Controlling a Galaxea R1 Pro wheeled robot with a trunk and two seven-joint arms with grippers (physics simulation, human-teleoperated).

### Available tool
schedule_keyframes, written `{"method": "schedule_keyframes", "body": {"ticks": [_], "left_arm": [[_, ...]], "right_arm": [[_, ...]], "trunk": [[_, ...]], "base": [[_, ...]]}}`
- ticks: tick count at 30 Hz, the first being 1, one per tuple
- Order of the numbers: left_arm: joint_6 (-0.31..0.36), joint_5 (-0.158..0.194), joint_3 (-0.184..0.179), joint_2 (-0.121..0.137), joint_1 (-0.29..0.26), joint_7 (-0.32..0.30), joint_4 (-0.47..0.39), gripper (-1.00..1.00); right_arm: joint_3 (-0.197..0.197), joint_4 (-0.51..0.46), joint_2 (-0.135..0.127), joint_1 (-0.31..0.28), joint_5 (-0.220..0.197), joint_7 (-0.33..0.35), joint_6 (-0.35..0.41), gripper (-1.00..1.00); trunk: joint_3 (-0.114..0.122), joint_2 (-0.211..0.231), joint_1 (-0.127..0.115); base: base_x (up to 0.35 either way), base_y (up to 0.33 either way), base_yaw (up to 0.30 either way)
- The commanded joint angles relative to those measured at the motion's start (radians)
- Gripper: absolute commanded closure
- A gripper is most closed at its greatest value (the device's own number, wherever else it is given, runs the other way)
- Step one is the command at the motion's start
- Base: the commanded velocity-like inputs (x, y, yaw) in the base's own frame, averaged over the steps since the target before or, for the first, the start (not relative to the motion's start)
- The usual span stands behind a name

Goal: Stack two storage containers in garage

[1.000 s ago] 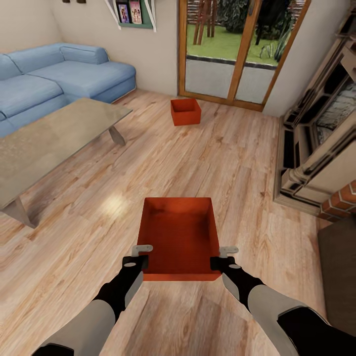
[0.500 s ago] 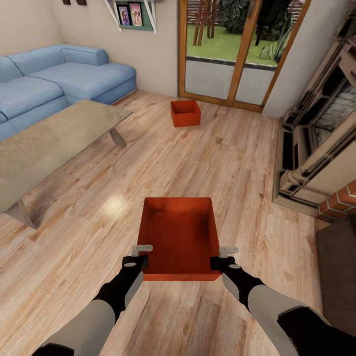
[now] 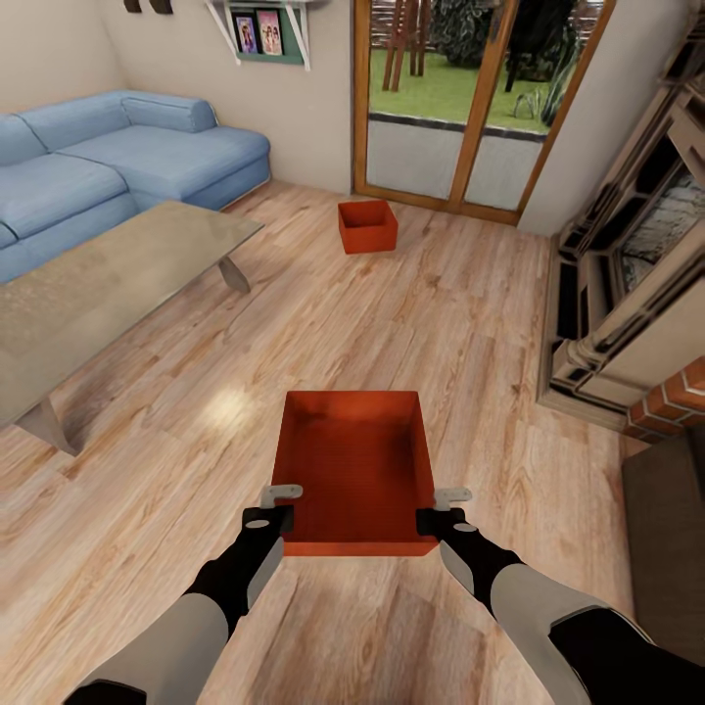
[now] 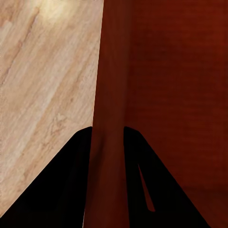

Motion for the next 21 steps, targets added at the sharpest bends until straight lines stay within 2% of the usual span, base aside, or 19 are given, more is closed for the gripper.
{"method": "schedule_keyframes", "body": {"ticks": [1,21], "left_arm": [[0.009,-0.020,0.002,0.005,-0.001,0.031,-0.005,1.00],[0.009,-0.020,0.003,0.005,-0.001,0.031,-0.005,1.00]], "right_arm": [[-0.002,0.006,-0.003,0.000,-0.013,-0.008,-0.003,1.00],[-0.002,0.006,-0.003,0.000,-0.012,-0.008,-0.003,1.00]], "trunk": [[0.003,0.007,-0.004],[0.065,0.147,-0.081]], "base": [[0.000,0.000,0.000],[0.000,0.000,0.000]]}}
